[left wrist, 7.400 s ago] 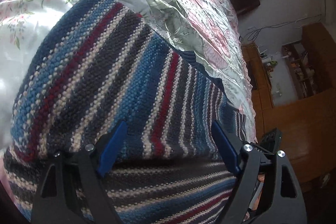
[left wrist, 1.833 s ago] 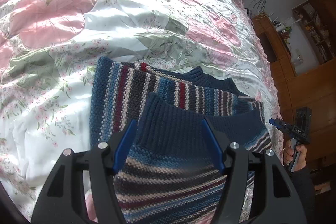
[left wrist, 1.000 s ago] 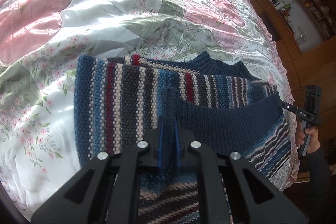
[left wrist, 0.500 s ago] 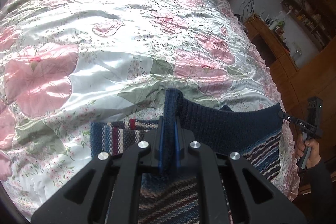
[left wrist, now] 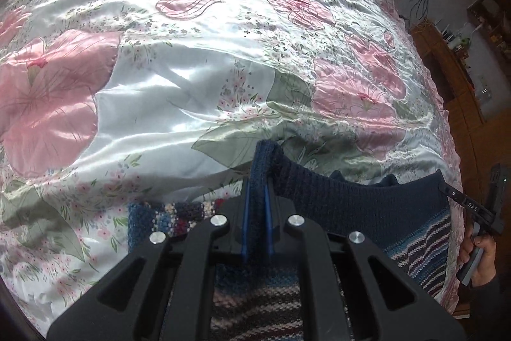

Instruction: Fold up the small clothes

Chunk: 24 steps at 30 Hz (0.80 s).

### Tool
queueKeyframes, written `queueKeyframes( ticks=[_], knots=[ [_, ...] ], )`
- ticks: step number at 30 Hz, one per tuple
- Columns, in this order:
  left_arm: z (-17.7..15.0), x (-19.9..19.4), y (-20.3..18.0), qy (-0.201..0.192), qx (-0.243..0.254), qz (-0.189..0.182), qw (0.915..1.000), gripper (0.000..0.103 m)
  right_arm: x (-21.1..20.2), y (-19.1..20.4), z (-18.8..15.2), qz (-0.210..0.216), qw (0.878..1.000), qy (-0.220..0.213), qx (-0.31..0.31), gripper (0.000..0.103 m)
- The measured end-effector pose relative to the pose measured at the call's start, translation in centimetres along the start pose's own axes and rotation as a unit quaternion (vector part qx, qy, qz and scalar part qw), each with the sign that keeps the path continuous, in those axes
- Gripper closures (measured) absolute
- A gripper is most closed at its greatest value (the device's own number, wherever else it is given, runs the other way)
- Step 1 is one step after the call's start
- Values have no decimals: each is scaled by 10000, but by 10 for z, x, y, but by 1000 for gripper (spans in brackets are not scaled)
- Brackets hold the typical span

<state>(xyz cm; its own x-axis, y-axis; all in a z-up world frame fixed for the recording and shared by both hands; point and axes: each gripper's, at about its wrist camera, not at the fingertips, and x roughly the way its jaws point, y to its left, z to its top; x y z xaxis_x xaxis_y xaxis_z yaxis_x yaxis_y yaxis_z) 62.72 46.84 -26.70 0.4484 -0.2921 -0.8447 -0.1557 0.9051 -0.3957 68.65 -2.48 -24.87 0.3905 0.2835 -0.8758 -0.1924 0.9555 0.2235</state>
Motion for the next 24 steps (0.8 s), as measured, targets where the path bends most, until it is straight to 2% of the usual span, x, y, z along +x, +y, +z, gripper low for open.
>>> queueKeyframes(
  ticks=[5, 17, 19, 20, 21, 22, 23, 24],
  knots=[
    [16, 0, 0, -118, -79, 9, 9999, 97, 1, 1, 13, 9, 9998, -157, 88, 94],
    [7, 49, 23, 272, -213, 203, 9992, 97, 45, -15, 6, 26, 9995, 74, 296, 94],
    [5, 58, 25, 528, -206, 346, 9978, 86, 64, -22, -1, 95, 9979, 405, 501, 90],
    [6, 54, 24, 473, -240, 434, 9976, 80, 65, -23, -3, 51, 9978, 381, 535, 88],
    [8, 45, 24, 379, -285, 602, 9971, 60, 59, -23, -3, -31, 9980, 268, 569, 79],
    [10, 31, 22, 141, -363, 870, 9955, 44, 50, -24, -2, -43, 9978, 85, 662, 71],
    [10, 13, 20, -218, -448, 940, 9943, 41, 38, -25, -1, 22, 9972, -159, 731, 71],
    [8, -3, 16, -507, -469, 631, 9956, 40, 27, -25, 0, 205, 9961, -355, 787, 72]
  ],
)
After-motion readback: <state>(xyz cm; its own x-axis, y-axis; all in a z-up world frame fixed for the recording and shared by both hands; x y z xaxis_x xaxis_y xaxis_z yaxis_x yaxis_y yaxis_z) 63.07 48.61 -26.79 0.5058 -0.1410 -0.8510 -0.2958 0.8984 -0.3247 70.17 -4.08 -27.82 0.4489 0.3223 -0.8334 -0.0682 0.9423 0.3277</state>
